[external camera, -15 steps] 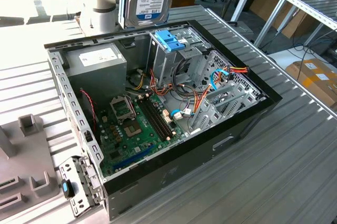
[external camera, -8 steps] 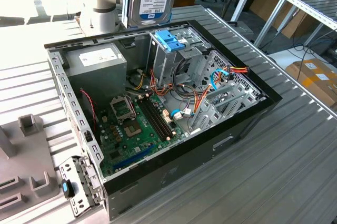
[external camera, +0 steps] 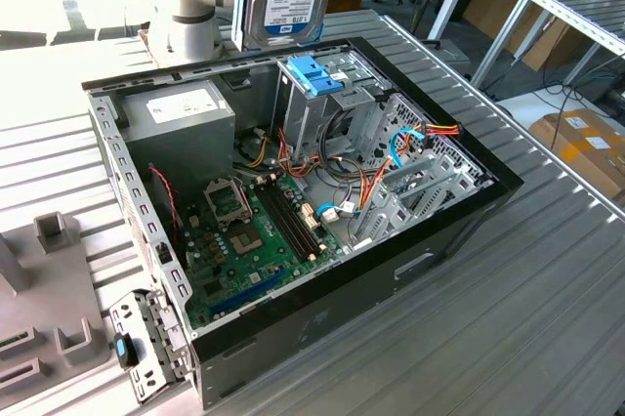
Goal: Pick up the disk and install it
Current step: 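Pick up the disk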
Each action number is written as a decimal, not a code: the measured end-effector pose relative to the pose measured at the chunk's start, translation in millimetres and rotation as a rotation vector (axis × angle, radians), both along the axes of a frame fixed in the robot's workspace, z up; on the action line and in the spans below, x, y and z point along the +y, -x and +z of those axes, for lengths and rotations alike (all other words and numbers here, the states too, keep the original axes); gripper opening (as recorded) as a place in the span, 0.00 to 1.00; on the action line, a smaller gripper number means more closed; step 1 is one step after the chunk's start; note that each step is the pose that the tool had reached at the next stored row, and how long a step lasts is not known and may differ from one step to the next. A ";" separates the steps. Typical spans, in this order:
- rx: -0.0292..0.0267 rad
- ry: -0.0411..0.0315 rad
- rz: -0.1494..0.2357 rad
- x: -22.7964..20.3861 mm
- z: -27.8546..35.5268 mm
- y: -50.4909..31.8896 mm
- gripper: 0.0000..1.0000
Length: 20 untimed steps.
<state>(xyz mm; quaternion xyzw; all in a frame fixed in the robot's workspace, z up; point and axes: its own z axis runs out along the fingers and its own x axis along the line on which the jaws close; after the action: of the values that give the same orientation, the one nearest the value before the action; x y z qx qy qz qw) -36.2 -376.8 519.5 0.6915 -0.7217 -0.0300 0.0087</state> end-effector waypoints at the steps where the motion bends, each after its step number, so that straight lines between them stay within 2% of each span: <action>1: 0.0000 0.0000 0.000 0.0 0.0 -1.3 0.37; 16: 0.0000 0.0000 0.000 0.0 0.0 -15.4 0.37; 20: 0.0000 0.0000 0.000 0.0 0.0 -21.4 0.37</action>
<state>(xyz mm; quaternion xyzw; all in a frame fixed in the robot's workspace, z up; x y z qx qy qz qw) -14.8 -376.8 519.5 0.6915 -0.7217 -0.0300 0.0087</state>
